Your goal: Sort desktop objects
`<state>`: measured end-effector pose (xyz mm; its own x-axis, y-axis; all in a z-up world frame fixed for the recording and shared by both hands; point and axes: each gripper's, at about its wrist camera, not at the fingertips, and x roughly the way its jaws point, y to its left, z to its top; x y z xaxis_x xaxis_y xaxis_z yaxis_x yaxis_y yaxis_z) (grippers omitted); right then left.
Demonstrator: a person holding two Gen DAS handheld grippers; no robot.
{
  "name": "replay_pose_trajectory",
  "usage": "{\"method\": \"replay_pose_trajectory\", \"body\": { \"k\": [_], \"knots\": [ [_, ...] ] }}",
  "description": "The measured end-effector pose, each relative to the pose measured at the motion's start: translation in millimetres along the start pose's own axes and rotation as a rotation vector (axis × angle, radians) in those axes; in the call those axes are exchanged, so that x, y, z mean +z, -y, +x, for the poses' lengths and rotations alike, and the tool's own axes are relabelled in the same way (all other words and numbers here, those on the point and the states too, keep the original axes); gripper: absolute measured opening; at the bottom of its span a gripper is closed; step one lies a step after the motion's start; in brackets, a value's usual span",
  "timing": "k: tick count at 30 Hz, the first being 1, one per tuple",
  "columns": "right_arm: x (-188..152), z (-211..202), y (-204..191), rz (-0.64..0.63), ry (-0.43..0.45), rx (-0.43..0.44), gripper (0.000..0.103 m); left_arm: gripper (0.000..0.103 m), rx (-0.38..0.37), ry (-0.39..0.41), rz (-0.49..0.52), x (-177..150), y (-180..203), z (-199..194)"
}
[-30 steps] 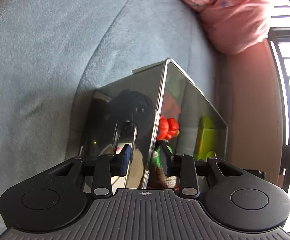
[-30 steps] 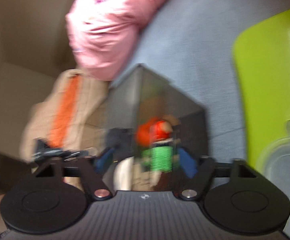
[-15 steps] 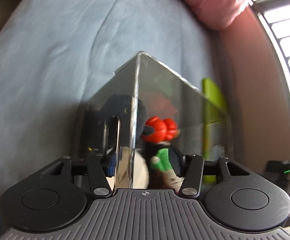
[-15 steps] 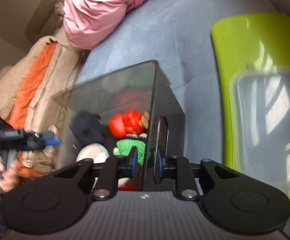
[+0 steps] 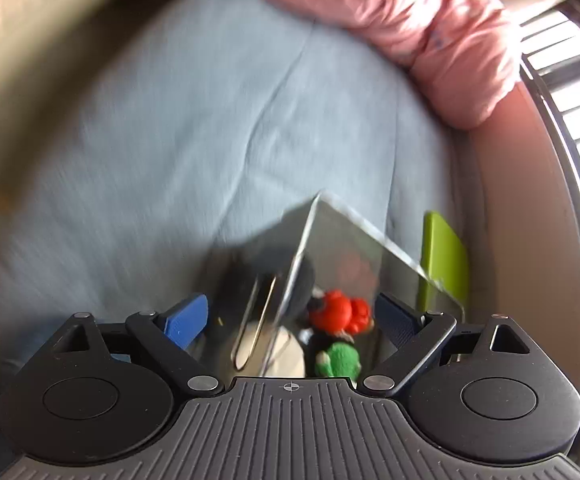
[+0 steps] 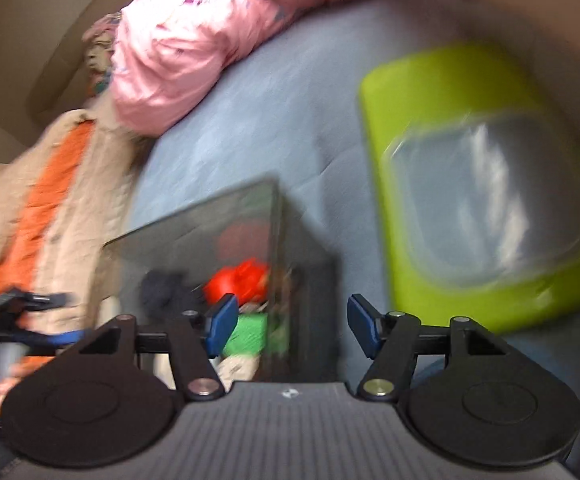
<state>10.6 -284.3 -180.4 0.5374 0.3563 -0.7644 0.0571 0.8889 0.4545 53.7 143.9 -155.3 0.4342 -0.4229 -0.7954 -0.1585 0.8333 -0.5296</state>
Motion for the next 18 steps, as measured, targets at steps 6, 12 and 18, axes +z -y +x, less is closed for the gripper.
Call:
{"method": "replay_pose_trajectory", "body": {
  "k": [6,12,18],
  "knots": [
    [21,-28,-102,-0.327,0.011,-0.046,0.091,0.103,0.26,0.0,0.398,-49,117,-30],
    [1,89,-172,-0.54,-0.429,-0.248,0.076,0.103,0.114,-0.123,0.549,-93,151,-13],
    [-15,171,-150,-0.468,-0.601,-0.356,0.069,0.103,0.183,-0.043,0.409,-65,115,-22]
  ]
}}
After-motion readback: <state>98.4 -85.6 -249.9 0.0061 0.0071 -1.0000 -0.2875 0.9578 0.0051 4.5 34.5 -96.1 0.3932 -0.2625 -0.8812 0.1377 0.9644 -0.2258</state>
